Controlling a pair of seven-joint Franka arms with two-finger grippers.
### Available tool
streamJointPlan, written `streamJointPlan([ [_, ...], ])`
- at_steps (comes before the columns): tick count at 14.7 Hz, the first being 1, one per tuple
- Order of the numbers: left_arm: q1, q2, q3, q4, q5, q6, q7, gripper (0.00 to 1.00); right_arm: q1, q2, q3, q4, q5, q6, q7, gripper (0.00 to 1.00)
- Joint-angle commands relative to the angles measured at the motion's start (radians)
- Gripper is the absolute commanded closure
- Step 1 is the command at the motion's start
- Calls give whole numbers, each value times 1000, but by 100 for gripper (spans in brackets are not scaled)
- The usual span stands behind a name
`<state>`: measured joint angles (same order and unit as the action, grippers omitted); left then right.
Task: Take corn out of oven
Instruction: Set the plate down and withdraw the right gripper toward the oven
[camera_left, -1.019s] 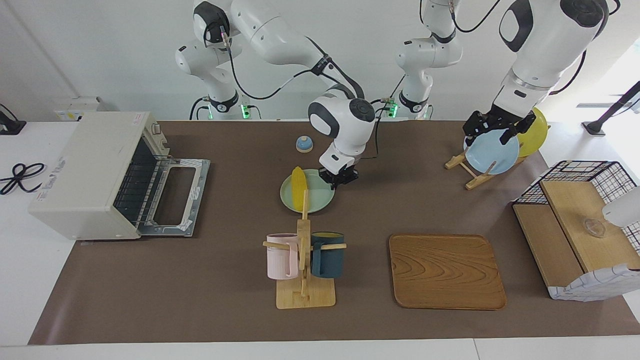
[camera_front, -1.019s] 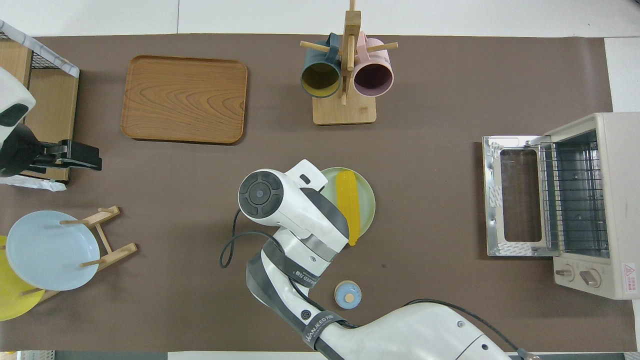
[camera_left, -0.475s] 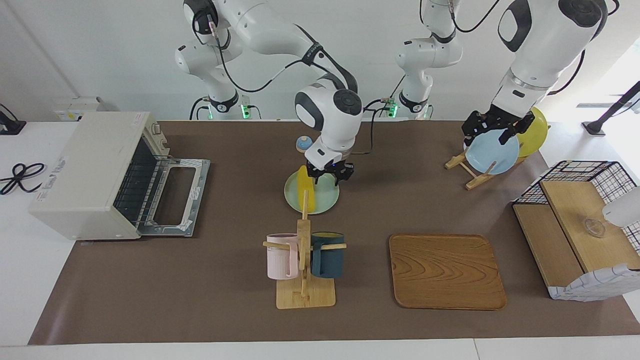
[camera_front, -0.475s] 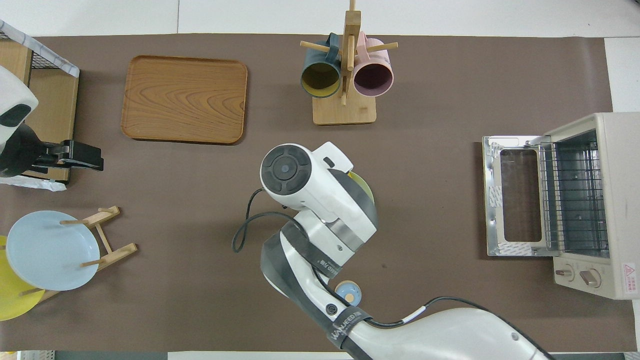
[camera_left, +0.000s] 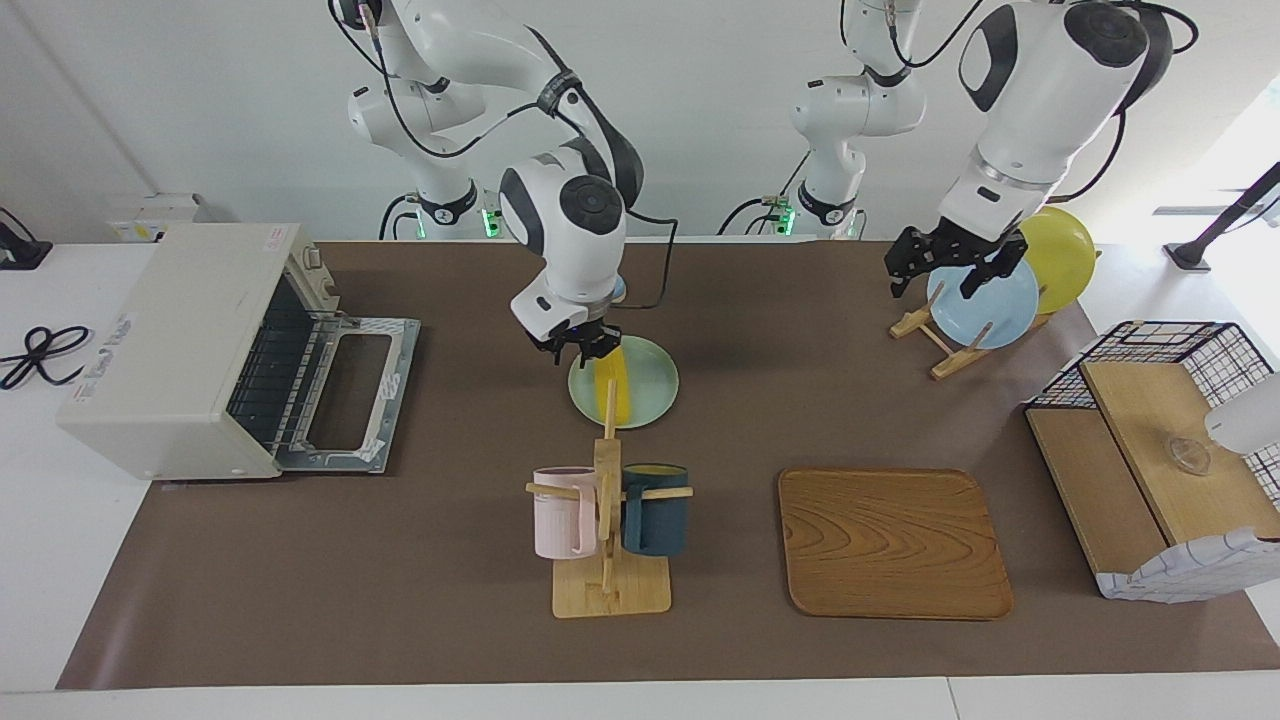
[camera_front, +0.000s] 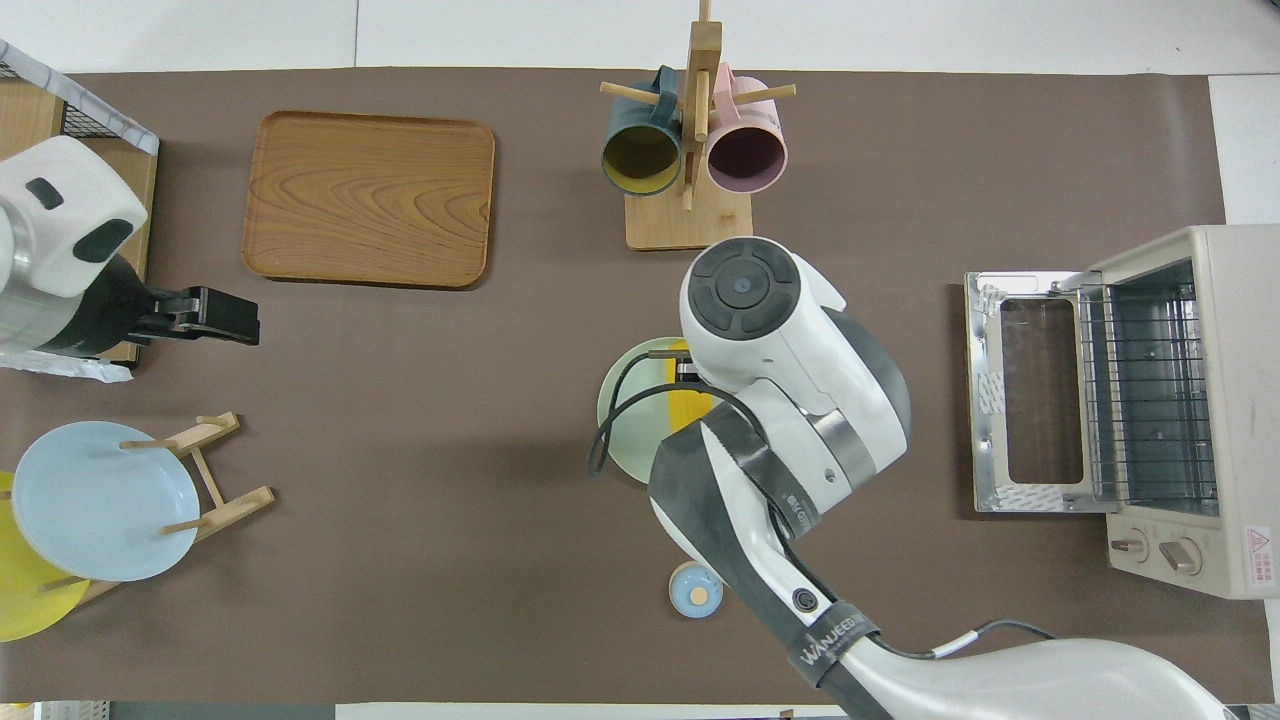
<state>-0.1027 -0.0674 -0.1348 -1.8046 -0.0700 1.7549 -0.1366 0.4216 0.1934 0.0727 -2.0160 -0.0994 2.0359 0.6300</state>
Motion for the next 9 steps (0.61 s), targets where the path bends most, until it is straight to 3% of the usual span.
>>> streamJointPlan([
  [1,-98,-14,9,-80,-28,105,-96,0,-70,-100,10,-205,-23,84,-96,74],
  [6,-150,4,7,-98,-42,136,-126,0,-227,-180,10,-338,-63,102,-277,74],
  [9,-247,67,7,-102,-62,234,-234,0,-306,-201,10,-429,-100,206,-335,74],
])
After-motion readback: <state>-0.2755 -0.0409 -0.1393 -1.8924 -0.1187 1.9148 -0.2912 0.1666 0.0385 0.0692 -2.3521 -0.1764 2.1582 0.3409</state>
